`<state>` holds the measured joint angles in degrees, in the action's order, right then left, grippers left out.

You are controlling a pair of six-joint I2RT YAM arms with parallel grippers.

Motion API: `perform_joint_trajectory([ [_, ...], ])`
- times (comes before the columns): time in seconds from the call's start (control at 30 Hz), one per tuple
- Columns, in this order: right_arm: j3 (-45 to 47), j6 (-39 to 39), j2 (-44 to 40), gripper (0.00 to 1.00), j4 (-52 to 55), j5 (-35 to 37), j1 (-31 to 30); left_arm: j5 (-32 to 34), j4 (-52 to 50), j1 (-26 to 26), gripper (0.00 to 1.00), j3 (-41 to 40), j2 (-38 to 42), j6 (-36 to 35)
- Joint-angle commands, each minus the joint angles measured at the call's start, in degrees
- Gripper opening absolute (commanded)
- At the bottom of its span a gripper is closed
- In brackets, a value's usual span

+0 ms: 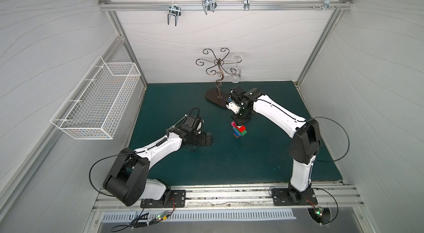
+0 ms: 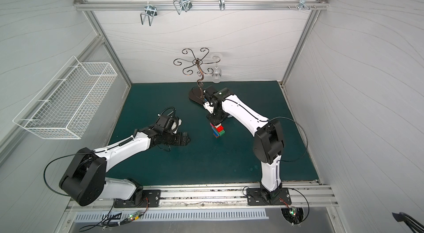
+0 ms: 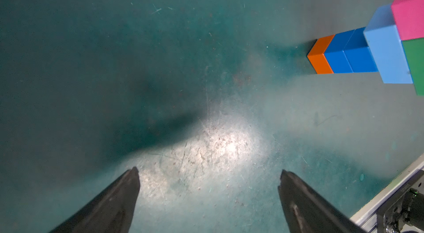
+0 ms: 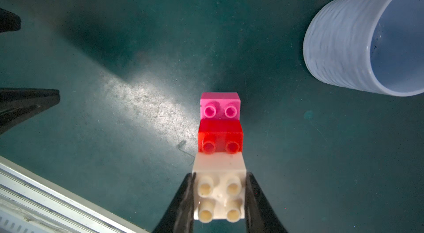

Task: Assemble a spoon with lego
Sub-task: Assemble the lego brick with the lego brick.

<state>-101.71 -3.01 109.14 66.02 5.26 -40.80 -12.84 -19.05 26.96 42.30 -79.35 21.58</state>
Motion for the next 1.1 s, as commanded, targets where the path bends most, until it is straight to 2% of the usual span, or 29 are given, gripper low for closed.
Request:
perform_joint_trajectory([
  [0.0, 1.4, -0.2, -0.9, 0.22, 1.5, 0.1, 0.4, 0.5, 0.5, 0.2, 1.0, 2.4, -0.4, -0.8],
  [0.53, 4.2, 0.1, -2.6, 0.23, -3.0, -1.1, 0.4, 0.5, 0.3, 0.3, 1.0, 2.6, -0.7, -0.8],
  [1.07, 3.2, -0.2, -4.7, 0.23, -1.5, 0.5, 0.2, 0.3, 0.2, 0.2, 1.0, 2.9, -0.8, -0.9],
])
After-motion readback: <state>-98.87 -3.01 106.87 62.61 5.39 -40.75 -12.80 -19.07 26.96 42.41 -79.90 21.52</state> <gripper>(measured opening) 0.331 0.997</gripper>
